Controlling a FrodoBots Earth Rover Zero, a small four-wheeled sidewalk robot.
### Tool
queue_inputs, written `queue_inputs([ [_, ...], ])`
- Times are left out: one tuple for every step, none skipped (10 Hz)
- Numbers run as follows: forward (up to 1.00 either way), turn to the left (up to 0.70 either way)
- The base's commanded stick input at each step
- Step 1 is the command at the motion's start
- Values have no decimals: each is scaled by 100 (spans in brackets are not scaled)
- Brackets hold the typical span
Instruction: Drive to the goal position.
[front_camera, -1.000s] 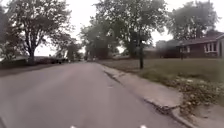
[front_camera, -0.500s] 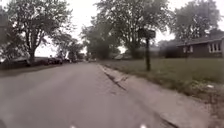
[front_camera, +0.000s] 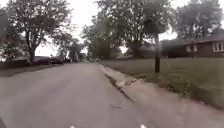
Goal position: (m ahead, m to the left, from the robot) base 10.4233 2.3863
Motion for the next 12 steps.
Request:
queue_inputs([
  [100, -1],
  [100, -30],
  [100, -36],
  [100, -40],
  [100, -35],
  [100, -22],
  [100, 0],
  [100, 0],
  [100, 0],
  [100, 0],
  [100, 0],
  [100, 0],
])
